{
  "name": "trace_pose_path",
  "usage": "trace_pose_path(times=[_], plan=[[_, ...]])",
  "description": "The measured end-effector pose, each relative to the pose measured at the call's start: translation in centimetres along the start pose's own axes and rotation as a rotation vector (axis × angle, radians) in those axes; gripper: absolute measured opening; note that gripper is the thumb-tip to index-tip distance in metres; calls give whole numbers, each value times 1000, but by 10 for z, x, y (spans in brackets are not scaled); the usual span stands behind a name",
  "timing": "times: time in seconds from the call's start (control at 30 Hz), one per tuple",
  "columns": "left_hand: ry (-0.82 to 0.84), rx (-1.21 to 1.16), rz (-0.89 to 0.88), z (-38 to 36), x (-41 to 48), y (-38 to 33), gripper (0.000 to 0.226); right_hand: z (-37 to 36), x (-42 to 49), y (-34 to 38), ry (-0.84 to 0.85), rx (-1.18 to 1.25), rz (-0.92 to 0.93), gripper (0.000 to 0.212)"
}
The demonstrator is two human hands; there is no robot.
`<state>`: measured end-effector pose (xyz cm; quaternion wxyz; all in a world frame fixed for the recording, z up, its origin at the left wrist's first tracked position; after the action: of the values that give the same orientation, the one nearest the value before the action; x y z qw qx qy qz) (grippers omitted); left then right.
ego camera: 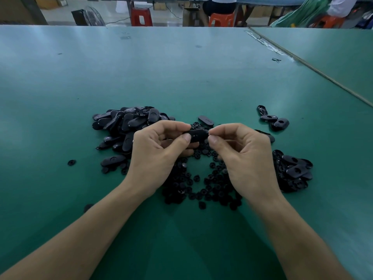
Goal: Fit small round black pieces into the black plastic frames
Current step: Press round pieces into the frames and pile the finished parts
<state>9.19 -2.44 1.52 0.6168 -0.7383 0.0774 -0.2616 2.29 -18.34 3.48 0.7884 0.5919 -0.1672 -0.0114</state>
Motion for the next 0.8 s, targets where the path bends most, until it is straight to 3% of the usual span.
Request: trace_pose_path(times=[0.2, 0.8], plan=[[43, 54, -24, -2, -1, -4, 17, -1, 0, -1, 7, 129, -30, 11], [100, 212, -29, -10, -4, -7, 16, -5, -3, -1, 45, -68, -42, 15]])
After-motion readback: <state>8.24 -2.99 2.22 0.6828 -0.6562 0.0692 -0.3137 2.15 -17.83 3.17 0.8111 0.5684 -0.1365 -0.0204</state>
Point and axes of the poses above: each hand's wrist, its own x-axis towards the middle knuckle, its own z-axis out of the back of the hand, y = z × x, the point moved 7 cm from there along x, towards the middle knuckle, and after that the axes turned 11 degrees about y, right-handed, at the moved point
